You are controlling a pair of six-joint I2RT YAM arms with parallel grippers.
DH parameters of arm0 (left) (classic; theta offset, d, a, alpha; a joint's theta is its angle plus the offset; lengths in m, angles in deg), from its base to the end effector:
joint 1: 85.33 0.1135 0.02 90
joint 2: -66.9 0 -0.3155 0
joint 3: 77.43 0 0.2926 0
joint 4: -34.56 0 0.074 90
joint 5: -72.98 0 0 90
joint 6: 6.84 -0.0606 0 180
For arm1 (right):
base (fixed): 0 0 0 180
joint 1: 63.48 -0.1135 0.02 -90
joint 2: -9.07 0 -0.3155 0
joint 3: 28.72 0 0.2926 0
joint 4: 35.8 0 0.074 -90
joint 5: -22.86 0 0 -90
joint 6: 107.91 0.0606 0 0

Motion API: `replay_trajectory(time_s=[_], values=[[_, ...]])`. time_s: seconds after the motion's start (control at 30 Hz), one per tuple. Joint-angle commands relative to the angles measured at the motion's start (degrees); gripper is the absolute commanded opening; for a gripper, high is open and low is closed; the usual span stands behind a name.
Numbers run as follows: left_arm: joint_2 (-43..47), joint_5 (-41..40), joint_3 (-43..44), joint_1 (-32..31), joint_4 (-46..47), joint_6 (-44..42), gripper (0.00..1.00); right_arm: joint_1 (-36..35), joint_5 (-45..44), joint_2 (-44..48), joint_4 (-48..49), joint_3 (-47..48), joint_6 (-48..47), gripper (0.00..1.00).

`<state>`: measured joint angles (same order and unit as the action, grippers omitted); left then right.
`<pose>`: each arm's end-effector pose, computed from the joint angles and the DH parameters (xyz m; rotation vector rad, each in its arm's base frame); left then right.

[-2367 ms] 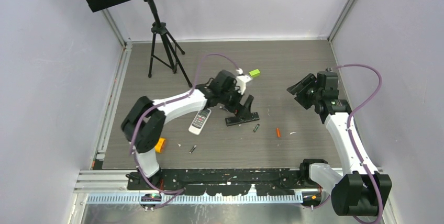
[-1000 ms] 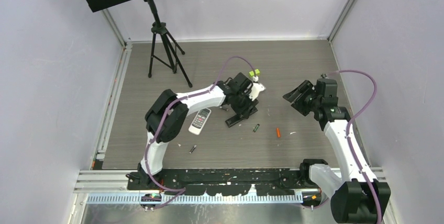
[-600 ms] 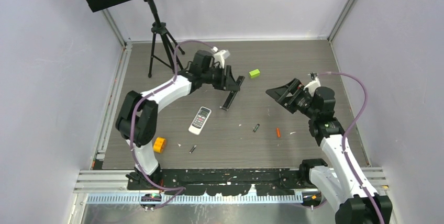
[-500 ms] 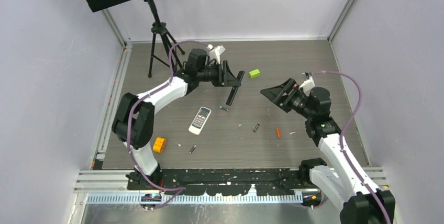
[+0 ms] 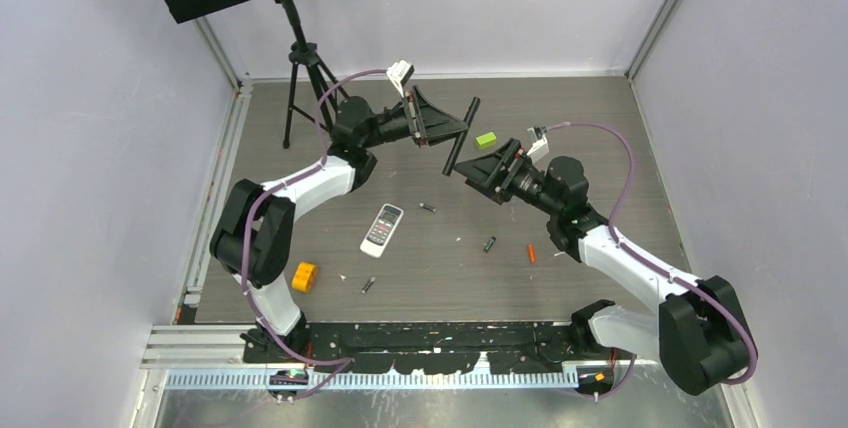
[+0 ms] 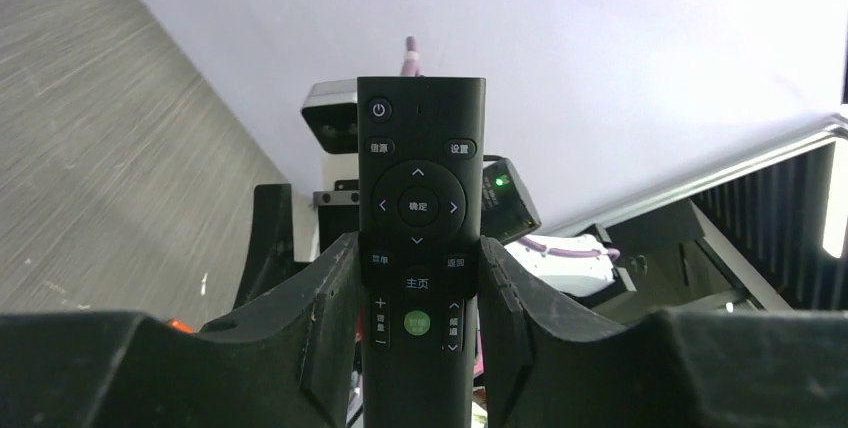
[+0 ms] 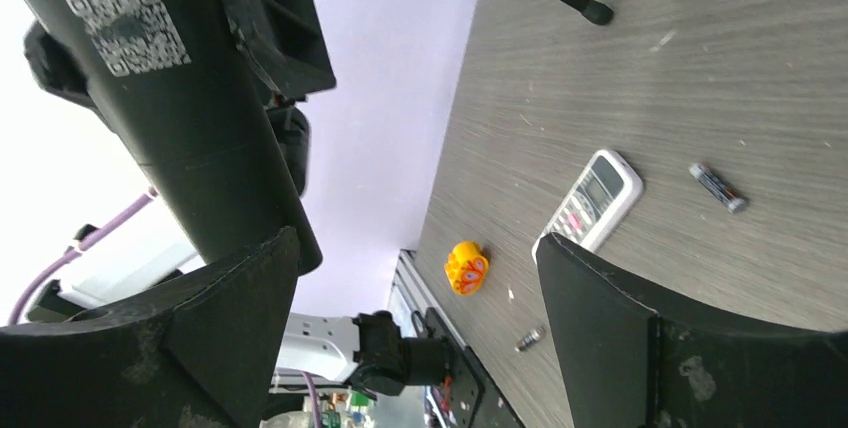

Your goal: Load the batteries into the remote control

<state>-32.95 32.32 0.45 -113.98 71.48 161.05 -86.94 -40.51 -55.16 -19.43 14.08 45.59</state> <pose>0.3772 -0.2585 0.3442 0.1938 1.7663 -2.0103 0.2487 0.1375 0.2794 0.2569 1.8760 1.4834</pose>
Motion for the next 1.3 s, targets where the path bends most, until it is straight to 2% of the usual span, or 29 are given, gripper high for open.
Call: replay_trajectory(time_s=[0.0,0.23,0.37,0.5,0.87,0.93,1.0,1.13,1.2,1.27], values=[[-0.59,-0.11,-1.07,0.08,13.82,8.33,0.19,-1.06,-0.24,-1.22,10.01,4.48,2.7,0.92],[-0.08,-2.85,-2.3,0.08,10.56,5.21,0.15,-1.76,-2.27,-0.97,14.08,3.01,4.6,0.9],[2.17,-5.53,-3.17,0.08,3.6,-0.63,0.12,-1.85,-6.31,1.48,13.12,0.38,4.25,0.92],[4.28,-8.22,-3.92,0.08,-1.01,-4.66,0.12,-2.14,-5.19,1.51,13.24,1.08,3.36,0.95],[5.74,-9.88,-4.43,-0.05,-1.96,-2.29,0.12,-5.59,-1.73,-6.45,18.14,5.78,3.78,0.9],[5.89,-10.13,-4.68,-0.17,-1.98,-1.81,0.12,-5.86,-1.44,-8.24,20.69,6.07,4.76,0.82],[6.07,-10.43,-4.98,-0.4,-1.99,-1.48,0.12,-5.96,-0.88,-9.44,22.28,6.63,5.78,0.7],[6.65,-11.13,-6.2,-0.45,-2.03,-1.82,0.21,-5.98,-0.92,-10.07,23.21,6.5,5.01,0.44],[6.9,-11.07,-6.41,-0.45,-3.08,-2.73,0.3,-5.98,-1.15,-9.86,20.66,6.7,2.56,0.36],[7.39,-10.84,-6.33,-0.45,-5.27,-4.68,0.48,-5.94,-1.72,-9.17,14.51,7.61,-2.11,0.28]])
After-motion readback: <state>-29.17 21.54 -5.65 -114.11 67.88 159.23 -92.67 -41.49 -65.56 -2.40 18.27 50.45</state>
